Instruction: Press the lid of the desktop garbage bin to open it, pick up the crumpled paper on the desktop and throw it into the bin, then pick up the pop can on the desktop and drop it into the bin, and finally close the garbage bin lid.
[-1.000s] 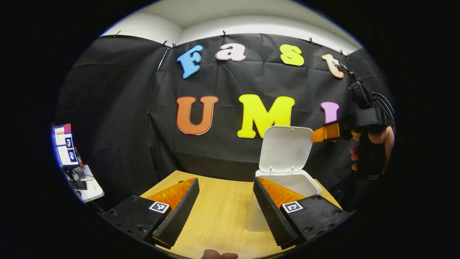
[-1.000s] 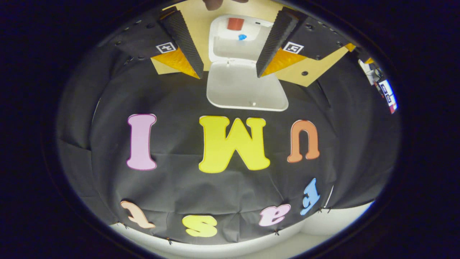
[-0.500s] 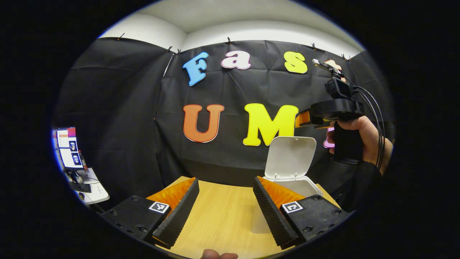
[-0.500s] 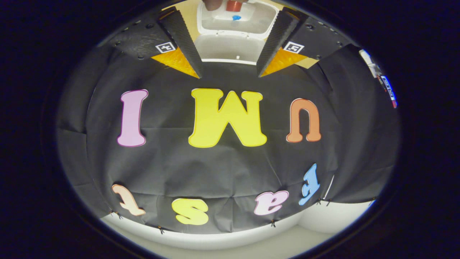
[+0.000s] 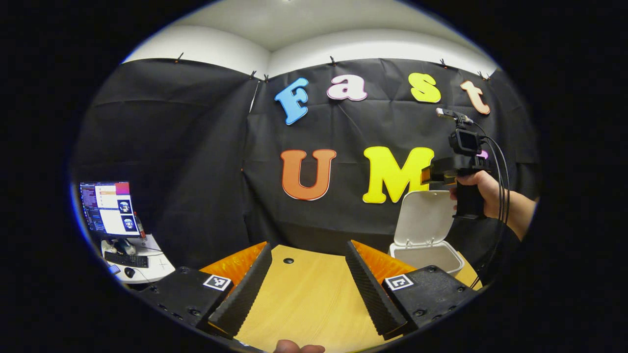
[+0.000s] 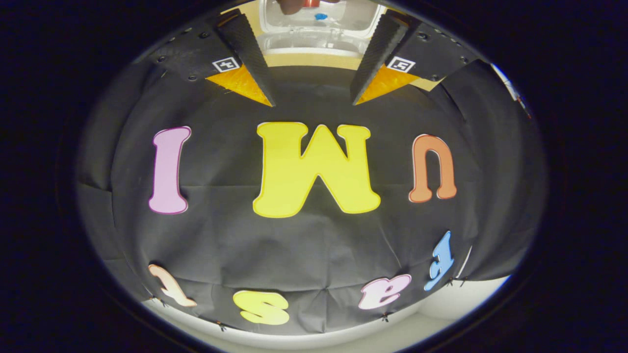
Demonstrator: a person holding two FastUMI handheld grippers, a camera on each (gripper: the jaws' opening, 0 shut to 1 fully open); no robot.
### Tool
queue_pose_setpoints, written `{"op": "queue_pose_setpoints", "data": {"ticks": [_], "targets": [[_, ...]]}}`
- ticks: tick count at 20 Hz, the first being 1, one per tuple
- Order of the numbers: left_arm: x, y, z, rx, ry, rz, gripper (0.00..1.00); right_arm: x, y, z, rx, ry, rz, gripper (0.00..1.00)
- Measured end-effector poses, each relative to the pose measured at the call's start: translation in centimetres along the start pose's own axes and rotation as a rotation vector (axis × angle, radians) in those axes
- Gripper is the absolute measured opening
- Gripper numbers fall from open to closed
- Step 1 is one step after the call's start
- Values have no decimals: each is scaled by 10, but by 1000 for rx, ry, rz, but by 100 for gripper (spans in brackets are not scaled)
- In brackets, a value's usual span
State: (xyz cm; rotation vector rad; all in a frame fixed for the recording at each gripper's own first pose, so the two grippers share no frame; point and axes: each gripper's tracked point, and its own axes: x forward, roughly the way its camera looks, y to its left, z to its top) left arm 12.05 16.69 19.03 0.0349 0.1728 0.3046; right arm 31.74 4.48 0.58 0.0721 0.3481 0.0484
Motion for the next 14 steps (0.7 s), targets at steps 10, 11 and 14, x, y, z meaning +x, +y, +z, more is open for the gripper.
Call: {"op": "queue_pose_setpoints", "data": {"ticks": [10,11,14], "targets": [[0,1,-3,1,3,-17,98,-11,2,-28,13,73,-6,94],[0,0,-3,4,3,-24,98,-18,2,-34,13,84,-3,94],[0,-8,-6,-13,8,-67,97,-33,0,-52,25,122,-6,95]]}}
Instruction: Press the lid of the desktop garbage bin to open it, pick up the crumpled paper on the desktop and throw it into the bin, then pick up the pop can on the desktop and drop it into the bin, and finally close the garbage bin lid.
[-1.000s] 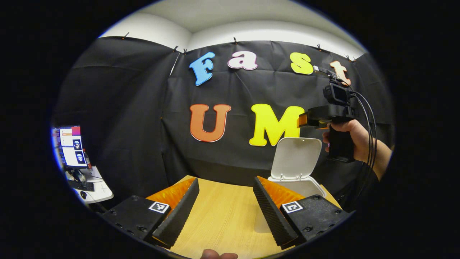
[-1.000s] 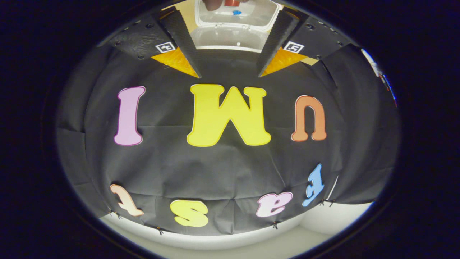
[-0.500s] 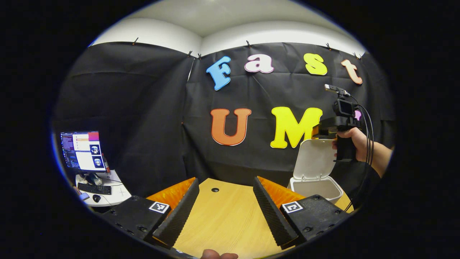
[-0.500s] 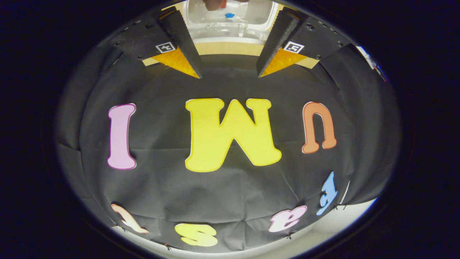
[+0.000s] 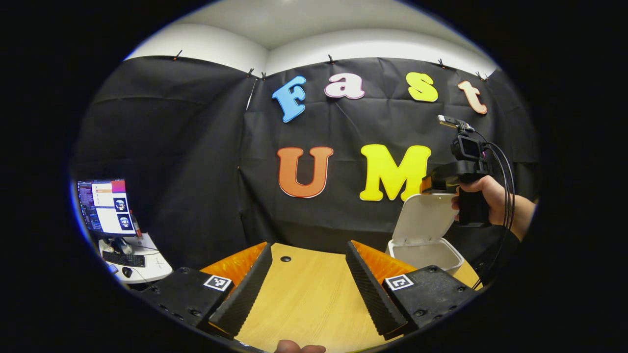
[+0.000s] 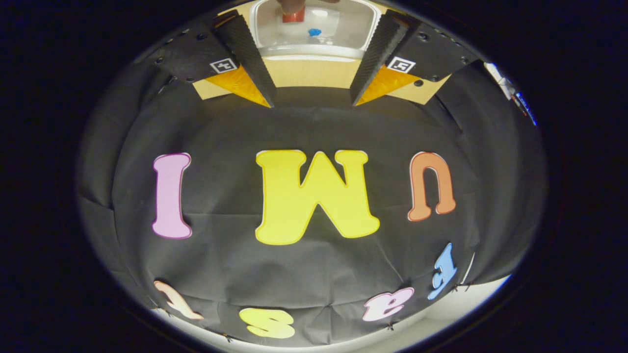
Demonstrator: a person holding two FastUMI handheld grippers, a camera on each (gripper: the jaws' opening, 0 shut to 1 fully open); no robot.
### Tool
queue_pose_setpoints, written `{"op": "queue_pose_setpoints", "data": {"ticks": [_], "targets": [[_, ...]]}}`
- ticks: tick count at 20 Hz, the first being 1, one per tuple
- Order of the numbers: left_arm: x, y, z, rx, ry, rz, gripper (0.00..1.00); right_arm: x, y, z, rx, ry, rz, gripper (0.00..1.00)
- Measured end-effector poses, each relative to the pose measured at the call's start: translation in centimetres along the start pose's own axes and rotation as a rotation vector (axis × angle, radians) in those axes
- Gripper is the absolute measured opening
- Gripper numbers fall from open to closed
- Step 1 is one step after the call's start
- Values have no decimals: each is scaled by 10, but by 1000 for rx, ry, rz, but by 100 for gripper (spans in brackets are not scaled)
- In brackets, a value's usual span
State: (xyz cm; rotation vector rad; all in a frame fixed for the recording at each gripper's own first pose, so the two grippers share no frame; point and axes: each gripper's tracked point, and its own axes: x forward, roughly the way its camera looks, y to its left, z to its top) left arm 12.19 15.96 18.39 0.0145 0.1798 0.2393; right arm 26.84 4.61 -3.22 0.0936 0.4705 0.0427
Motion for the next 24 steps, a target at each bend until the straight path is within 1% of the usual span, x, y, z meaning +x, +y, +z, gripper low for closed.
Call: {"op": "queue_pose_setpoints", "data": {"ticks": [4,5,6,7,8,10,13,16,21,22,23,24], "targets": [[2,-9,-2,7,-2,-50,98,-22,-11,-34,26,47,-20,94],[1,-13,-4,11,0,-65,100,-25,-14,-45,35,59,-25,94],[0,-16,-6,11,4,-79,98,-29,-18,-56,35,77,-30,94],[0,-21,-8,12,7,-96,98,-34,-22,-69,29,99,-41,92],[-1,-28,-10,14,9,-115,98,-38,-27,-80,22,116,-52,94],[0,-37,-12,23,8,-151,98,-44,-31,-99,13,143,-65,95],[0,-46,-15,24,14,-187,98,-52,-33,-124,8,168,-74,95],[2,-53,-16,25,21,-206,98,-58,-30,-144,-2,193,-73,95],[2,-54,-14,24,16,-212,98,-62,-26,-165,-15,212,-70,97],[3,-53,-14,22,16,-211,98,-65,-25,-169,-20,218,-69,94],[4,-53,-14,18,16,-209,98,-65,-24,-173,-26,222,-66,97],[5,-54,-14,15,16,-211,98,-66,-22,-176,-35,224,-60,97]]}}
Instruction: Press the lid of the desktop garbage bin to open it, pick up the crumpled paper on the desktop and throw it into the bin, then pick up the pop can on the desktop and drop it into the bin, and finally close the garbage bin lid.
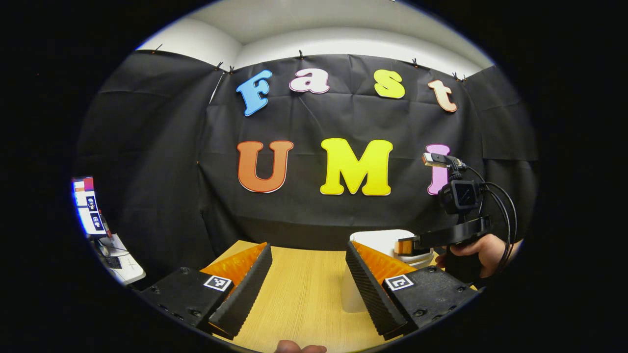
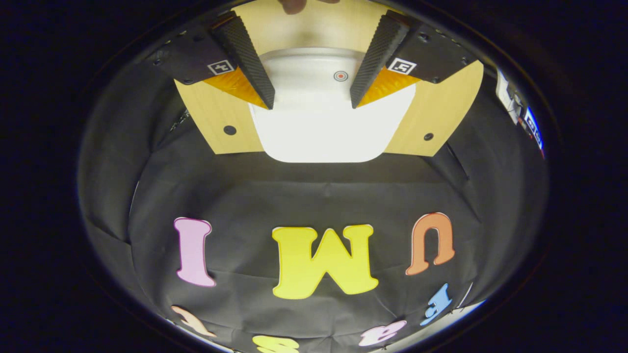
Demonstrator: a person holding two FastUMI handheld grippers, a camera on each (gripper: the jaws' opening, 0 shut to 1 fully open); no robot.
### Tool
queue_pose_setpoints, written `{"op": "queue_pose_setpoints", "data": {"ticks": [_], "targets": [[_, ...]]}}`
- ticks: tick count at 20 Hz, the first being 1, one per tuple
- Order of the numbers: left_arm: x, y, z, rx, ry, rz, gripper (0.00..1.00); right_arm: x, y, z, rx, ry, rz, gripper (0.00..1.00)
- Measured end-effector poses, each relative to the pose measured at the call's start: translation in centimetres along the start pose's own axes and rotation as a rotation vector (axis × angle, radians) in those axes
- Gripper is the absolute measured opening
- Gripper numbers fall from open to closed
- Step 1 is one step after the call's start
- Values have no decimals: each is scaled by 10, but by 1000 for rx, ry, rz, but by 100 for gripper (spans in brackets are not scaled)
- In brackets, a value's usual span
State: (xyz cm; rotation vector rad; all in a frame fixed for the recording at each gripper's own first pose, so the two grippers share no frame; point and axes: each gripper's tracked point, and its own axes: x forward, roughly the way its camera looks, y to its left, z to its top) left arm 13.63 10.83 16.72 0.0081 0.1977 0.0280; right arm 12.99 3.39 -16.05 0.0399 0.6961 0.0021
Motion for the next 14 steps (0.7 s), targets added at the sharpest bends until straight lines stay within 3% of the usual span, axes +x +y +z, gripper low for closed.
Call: {"op": "queue_pose_setpoints", "data": {"ticks": [7,9,14], "targets": [[4,-7,-3,-11,-1,-14,98,-1,2,-8,-34,-19,14,94],[4,-10,-6,-17,7,-23,98,0,3,-13,-52,-19,20,98],[6,-33,-1,-24,-15,-86,98,5,2,-23,-73,-48,52,100]]}}
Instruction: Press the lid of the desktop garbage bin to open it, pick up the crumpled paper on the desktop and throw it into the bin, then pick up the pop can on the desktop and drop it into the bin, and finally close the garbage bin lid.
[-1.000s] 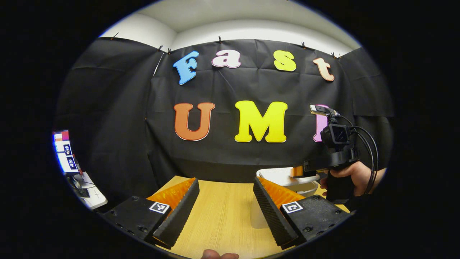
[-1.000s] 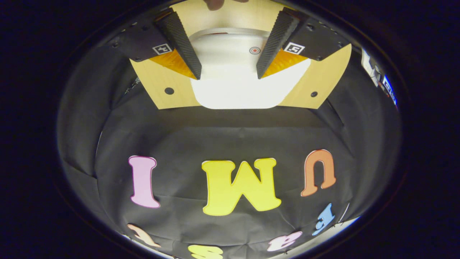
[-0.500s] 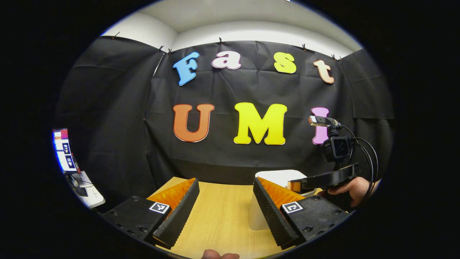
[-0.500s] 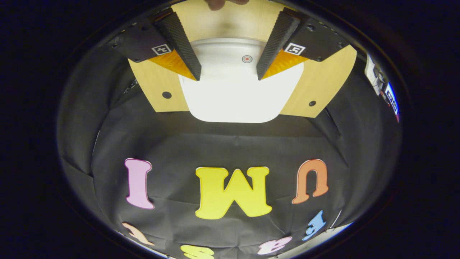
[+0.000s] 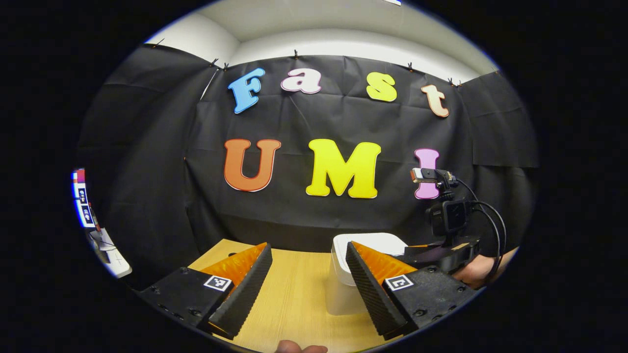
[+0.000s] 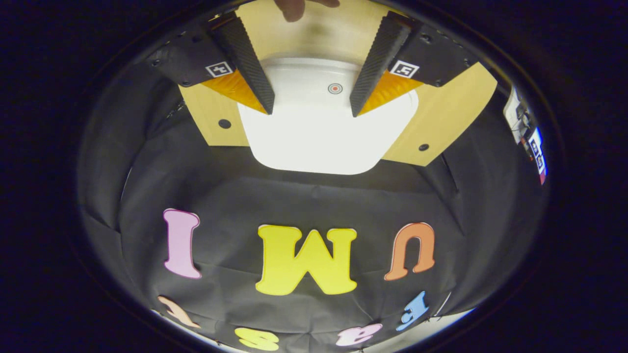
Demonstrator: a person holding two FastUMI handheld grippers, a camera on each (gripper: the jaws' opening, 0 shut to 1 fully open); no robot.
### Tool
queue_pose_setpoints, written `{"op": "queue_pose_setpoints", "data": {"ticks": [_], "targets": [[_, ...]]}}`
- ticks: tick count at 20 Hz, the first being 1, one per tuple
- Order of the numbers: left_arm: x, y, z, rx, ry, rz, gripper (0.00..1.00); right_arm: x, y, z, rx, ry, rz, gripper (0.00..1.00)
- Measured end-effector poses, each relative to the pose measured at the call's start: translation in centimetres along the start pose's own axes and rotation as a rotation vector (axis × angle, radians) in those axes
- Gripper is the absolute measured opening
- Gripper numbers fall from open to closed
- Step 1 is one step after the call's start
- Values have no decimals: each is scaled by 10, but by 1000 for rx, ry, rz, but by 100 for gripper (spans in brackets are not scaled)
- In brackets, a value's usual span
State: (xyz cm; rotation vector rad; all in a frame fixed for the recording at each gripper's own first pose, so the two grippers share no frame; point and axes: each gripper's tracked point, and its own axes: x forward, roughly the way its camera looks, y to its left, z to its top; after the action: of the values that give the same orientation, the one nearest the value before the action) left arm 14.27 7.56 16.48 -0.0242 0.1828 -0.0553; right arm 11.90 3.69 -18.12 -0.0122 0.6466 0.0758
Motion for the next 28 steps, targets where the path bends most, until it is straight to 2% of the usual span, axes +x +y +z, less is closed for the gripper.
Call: {"op": "queue_pose_setpoints", "data": {"ticks": [4,5,6,8,9,11,14,19,23,26,28], "targets": [[4,-12,3,12,-1,-24,98,-3,-1,6,-2,-110,14,100],[5,-14,4,18,-1,-24,98,-4,-2,10,20,-133,18,97],[6,-14,5,26,0,-19,97,-4,-2,10,38,-135,22,98],[11,-13,9,31,-4,-9,97,-11,-9,12,48,-140,4,94],[12,-14,11,24,-7,-9,97,-15,-12,16,49,-152,0,96],[18,-18,17,18,-18,-12,97,-31,-15,31,53,-206,12,97],[28,-21,27,38,-36,-16,97,-61,-44,56,31,-323,-37,96],[47,-30,46,33,-72,-20,97,-116,-83,81,28,-450,-113,96],[52,-29,57,30,-100,10,97,-148,-92,88,113,-520,-108,98],[53,-31,59,39,-108,15,97,-162,-91,85,118,-549,-121,95],[50,-33,58,36,-112,13,97,-168,-82,78,118,-540,-103,95]]}}
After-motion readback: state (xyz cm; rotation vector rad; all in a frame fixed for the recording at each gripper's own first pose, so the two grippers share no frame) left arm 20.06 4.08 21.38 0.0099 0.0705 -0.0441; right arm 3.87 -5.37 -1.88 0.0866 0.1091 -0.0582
